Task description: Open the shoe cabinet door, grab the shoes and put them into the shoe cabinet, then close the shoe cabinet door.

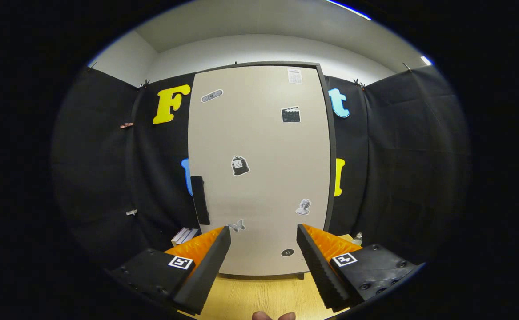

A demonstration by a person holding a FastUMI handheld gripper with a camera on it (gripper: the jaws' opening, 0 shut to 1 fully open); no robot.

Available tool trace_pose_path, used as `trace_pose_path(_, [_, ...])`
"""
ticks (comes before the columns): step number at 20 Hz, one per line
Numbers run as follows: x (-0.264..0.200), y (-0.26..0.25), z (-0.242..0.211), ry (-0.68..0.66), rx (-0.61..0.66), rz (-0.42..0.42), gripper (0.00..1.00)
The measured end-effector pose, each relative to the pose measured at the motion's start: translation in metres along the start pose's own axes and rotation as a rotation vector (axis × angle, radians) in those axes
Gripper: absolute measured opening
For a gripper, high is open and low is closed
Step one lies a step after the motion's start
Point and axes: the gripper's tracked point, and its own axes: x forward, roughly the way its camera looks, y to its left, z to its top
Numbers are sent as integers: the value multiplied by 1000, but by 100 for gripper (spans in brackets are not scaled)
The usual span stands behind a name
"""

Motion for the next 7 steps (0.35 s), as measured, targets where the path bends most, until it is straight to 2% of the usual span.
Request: trace_pose_path(7, [1,-1,2,-10,22,20,97])
